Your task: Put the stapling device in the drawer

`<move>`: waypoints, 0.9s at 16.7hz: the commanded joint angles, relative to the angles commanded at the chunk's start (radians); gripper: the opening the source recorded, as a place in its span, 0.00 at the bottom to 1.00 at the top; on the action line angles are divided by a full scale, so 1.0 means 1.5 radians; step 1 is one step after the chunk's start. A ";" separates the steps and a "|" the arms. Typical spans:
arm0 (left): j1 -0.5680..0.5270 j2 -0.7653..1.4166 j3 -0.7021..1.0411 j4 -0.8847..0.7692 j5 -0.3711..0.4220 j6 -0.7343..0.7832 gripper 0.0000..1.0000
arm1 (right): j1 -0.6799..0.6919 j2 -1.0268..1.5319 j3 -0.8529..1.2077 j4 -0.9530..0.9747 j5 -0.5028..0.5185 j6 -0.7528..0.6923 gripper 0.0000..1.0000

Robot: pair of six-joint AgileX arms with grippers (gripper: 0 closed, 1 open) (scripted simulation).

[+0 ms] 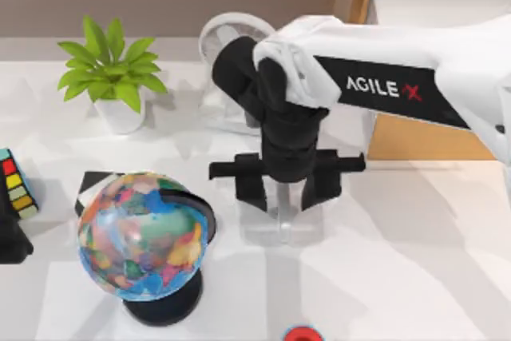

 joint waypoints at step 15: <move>0.000 0.000 0.000 0.000 0.000 0.000 1.00 | -0.001 -0.004 0.008 -0.010 0.000 0.000 0.00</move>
